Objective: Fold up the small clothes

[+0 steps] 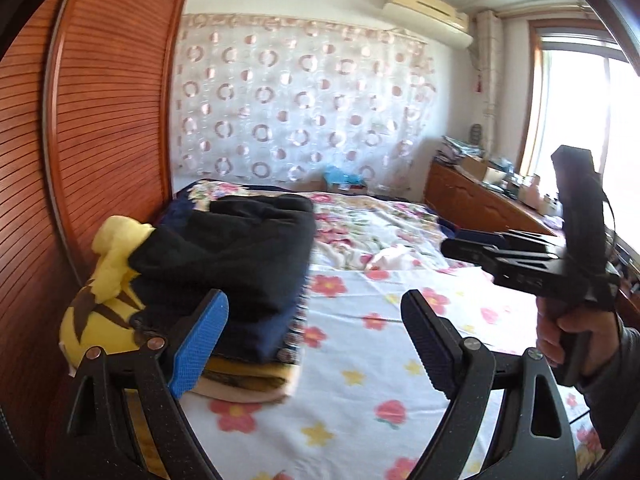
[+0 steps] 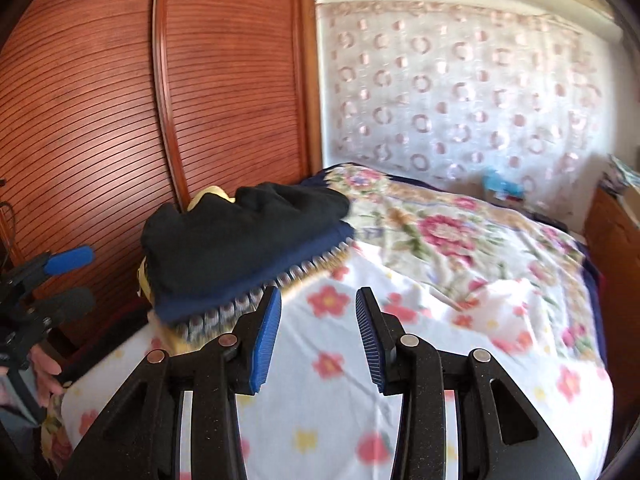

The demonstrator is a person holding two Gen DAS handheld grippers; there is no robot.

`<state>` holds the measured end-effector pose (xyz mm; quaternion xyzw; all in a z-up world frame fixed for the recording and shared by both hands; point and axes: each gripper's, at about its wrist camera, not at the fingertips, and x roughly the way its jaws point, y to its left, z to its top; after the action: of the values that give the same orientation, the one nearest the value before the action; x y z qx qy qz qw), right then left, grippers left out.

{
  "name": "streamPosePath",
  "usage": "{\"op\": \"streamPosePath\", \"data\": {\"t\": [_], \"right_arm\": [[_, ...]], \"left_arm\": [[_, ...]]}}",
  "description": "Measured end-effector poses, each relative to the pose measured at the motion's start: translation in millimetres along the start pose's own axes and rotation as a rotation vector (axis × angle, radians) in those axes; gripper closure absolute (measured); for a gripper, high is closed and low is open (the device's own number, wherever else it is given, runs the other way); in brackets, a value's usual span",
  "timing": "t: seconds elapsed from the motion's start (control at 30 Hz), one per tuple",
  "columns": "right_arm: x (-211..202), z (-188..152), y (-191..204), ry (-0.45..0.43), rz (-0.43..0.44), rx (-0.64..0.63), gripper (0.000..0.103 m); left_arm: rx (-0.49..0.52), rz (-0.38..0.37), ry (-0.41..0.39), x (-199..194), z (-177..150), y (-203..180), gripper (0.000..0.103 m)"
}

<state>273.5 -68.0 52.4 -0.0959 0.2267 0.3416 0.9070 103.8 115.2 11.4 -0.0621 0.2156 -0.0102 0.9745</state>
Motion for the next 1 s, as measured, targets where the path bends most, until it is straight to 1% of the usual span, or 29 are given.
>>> {"op": "streamPosePath", "data": {"t": [0.1,0.2,0.27,0.33,0.47,0.7,0.87,1.0], "right_arm": [[-40.5,-18.8,8.1,-0.021,-0.052,0.025,0.058],[-74.1,-35.3,11.5,-0.042,-0.091,0.054,0.052],[-101.8,-47.2,18.9,-0.055,-0.112,0.078,0.044],[-128.6,-61.1,27.3,-0.068,-0.128,0.103,0.04],[-159.6,-78.7,38.9,-0.103,-0.174,0.142,0.032],[-200.6,-97.7,66.1,-0.171,-0.278,0.173,0.031],[-215.2,-111.0,85.2,-0.199,-0.324,0.179,0.031],[-215.4,-116.7,96.4,-0.199,-0.337,0.184,0.031]], "left_arm": [[0.014,-0.021,-0.007,-7.4,-2.7,-16.3,0.014],[0.027,-0.039,0.0,-13.0,-6.4,-31.1,0.014],[0.043,-0.043,0.004,-17.5,-8.6,-42.6,0.014],[0.057,-0.047,0.0,-22.8,-9.2,-50.6,0.014],[0.07,-0.037,-0.019,-35.5,-7.4,-65.7,0.014],[0.082,0.008,-0.045,-53.2,-7.6,-85.5,0.014],[0.083,-0.005,-0.041,-56.0,-9.1,-89.2,0.014],[0.087,-0.013,-0.043,-59.1,-11.3,-94.9,0.014]]}}
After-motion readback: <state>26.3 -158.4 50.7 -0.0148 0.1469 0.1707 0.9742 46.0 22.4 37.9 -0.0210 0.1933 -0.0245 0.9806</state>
